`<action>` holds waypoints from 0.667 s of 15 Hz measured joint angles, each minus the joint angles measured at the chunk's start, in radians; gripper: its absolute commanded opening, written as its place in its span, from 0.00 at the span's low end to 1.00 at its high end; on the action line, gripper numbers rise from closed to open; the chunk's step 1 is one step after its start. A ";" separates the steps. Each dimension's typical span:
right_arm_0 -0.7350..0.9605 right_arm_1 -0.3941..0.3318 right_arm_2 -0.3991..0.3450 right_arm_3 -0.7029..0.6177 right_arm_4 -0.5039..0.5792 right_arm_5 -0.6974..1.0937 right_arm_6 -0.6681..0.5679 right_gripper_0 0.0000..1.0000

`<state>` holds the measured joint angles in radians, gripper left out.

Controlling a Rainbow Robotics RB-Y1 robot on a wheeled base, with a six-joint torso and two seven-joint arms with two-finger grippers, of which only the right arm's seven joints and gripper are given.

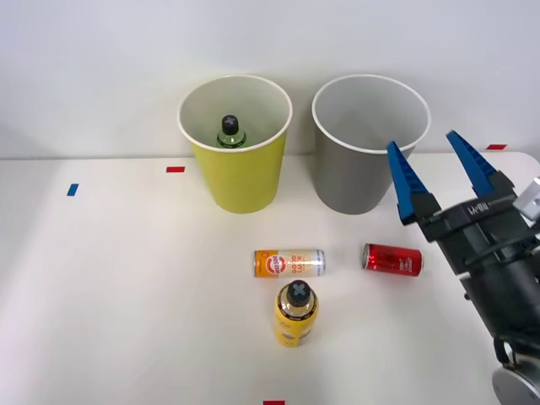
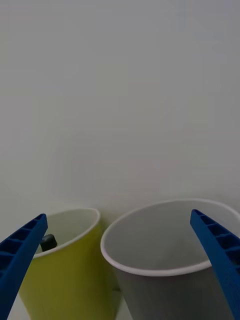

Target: Put cans in the gray bin, plastic bottles in the light green bin

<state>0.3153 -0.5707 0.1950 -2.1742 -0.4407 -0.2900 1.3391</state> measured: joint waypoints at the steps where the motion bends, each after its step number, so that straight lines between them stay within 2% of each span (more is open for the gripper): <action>1: 0.044 0.011 -0.015 -0.003 0.001 -0.019 0.003 0.98; 7: 0.219 0.179 -0.076 -0.005 0.039 -0.036 0.023 0.98; 10: 0.282 0.201 -0.108 -0.004 0.047 -0.032 0.023 0.98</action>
<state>0.5972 -0.3701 0.0870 -2.1787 -0.3939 -0.3223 1.3620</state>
